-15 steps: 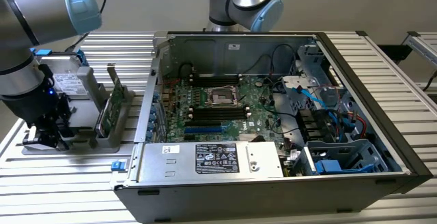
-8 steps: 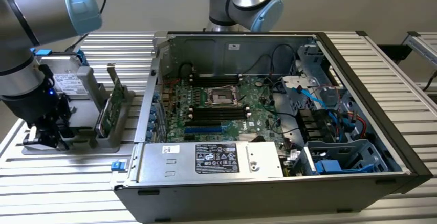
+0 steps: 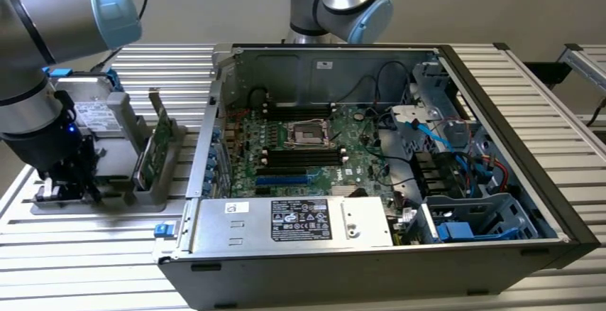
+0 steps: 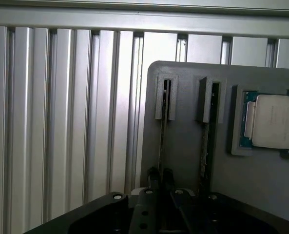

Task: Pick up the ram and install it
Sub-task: 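Pick up the ram and move it above insertion slot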

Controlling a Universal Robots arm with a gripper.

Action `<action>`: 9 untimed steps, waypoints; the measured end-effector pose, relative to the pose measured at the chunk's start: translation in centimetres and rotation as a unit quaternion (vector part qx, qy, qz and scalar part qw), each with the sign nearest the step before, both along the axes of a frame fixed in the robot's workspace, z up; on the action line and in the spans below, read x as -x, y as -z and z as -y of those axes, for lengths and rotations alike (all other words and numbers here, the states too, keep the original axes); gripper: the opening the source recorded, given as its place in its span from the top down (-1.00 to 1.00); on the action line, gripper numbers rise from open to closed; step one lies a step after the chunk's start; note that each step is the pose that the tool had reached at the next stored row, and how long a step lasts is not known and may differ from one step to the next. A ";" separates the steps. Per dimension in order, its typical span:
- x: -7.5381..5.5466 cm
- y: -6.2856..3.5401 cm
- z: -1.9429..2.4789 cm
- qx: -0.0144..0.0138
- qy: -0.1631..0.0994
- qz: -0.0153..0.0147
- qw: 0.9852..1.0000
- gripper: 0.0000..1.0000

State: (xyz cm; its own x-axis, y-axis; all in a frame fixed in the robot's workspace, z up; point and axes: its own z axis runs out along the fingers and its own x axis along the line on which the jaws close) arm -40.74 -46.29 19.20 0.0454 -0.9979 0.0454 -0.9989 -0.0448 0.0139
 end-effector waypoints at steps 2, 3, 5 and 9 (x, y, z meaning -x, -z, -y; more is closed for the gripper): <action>0.0 0.00 0.00 0.000 0.000 0.000 1.000 0.73; 0.0 0.00 0.00 0.000 0.000 0.000 1.000 0.73; 0.0 0.01 0.00 0.000 0.000 0.000 1.000 0.73; 0.0 0.01 0.00 0.000 0.000 0.000 1.000 0.73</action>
State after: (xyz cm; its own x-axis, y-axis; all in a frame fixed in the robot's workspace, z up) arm -40.74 -46.29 19.19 0.0453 -0.9979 0.0453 -0.9989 -0.0447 0.0142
